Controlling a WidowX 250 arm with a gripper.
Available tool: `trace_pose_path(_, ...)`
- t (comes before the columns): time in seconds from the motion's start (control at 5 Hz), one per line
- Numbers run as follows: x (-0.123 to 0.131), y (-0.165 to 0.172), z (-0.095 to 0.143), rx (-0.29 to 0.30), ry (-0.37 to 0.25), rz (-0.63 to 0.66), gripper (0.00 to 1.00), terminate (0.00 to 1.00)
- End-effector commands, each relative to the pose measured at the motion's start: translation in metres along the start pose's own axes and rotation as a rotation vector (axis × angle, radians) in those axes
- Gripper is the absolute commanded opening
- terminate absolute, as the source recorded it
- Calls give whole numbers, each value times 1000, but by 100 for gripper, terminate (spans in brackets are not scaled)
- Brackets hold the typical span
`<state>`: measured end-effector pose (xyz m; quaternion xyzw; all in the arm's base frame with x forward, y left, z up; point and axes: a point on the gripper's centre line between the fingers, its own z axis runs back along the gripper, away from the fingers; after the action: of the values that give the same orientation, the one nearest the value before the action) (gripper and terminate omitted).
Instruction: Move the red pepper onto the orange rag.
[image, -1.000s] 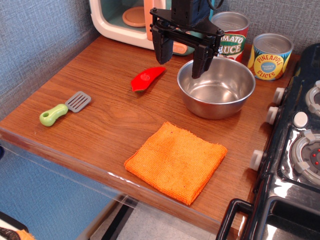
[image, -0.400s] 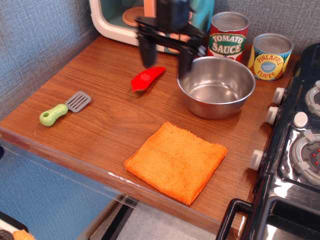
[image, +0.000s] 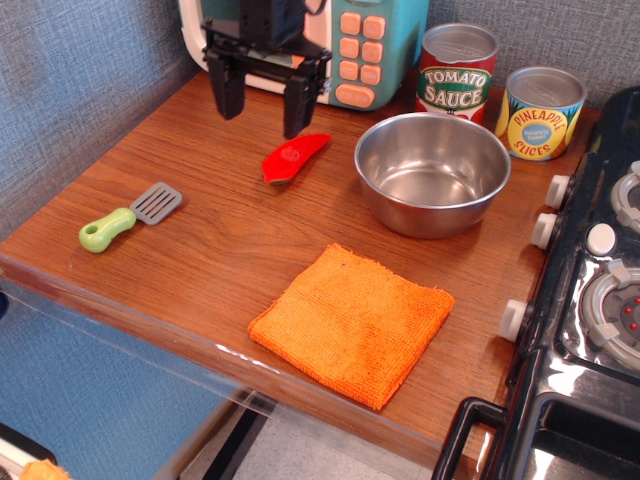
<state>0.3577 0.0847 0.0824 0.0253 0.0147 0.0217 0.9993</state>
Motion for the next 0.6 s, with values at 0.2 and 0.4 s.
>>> trace_pose_path(0.2,28,12,-20,70,2,91,100,0)
trace_pose_path(0.4,38,16,-30,86,19,135,100,0)
